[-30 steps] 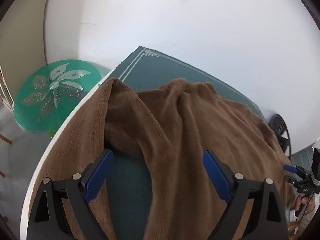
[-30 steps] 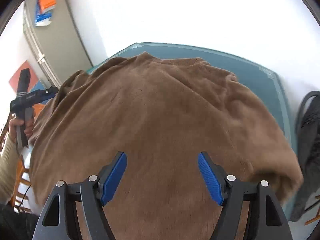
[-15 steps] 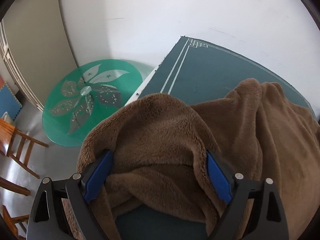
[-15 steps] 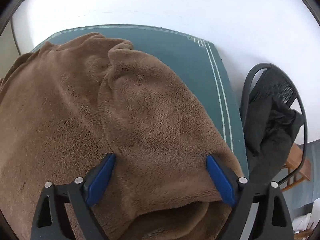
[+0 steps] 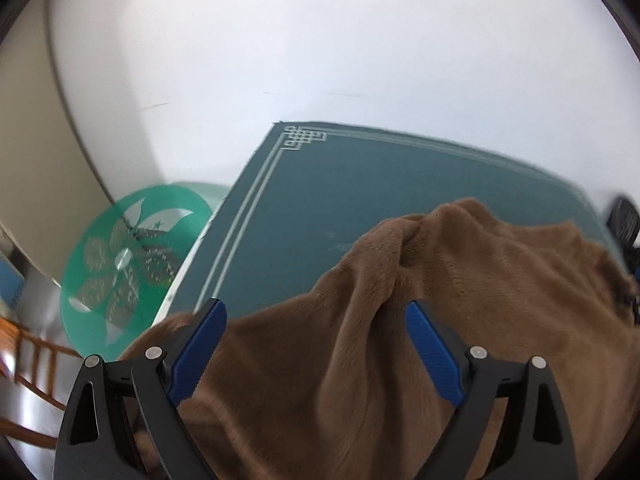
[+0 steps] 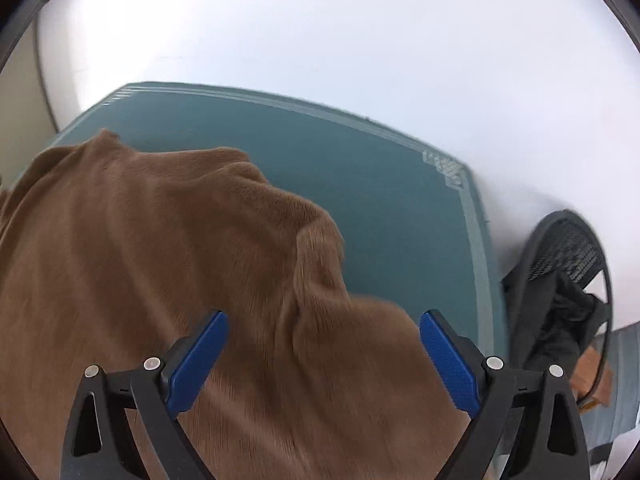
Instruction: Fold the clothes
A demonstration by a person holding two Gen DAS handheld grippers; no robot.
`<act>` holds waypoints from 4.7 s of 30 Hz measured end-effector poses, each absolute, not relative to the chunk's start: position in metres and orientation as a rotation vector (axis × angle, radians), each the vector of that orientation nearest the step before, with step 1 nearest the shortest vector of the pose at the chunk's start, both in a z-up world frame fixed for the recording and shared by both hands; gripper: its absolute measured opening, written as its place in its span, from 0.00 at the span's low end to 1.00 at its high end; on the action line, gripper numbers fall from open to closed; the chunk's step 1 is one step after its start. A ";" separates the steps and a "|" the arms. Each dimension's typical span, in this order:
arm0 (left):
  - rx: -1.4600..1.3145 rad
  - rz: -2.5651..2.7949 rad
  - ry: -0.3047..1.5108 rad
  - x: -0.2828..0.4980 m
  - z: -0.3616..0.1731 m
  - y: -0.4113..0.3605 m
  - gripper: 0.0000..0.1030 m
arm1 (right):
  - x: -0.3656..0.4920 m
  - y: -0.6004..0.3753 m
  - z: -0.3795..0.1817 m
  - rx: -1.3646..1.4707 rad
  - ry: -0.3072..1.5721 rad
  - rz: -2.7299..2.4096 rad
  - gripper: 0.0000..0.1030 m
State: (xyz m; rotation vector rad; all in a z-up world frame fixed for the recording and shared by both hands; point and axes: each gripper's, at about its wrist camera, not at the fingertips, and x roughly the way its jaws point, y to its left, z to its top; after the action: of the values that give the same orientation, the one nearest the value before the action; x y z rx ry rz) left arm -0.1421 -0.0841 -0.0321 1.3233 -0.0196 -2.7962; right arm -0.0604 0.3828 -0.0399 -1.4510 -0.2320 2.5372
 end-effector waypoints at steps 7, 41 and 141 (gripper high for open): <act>1.387 -2.630 -0.022 -0.186 -0.065 -0.101 0.91 | -0.088 0.441 -0.073 -1.305 -0.304 2.307 0.97; 1.473 -2.655 0.144 -0.195 -0.090 -0.125 0.97 | -0.117 0.326 -0.085 -1.523 -0.028 2.682 0.99; 1.562 -2.892 -0.061 -0.001 -0.104 0.036 0.99 | 0.243 0.470 0.115 -0.242 0.116 2.448 0.20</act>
State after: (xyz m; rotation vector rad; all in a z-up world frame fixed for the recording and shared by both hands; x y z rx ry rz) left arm -0.0011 0.0361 -0.1044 1.5618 -0.0606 -2.8922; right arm 0.2433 0.4700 0.1151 -0.2425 0.1163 2.4482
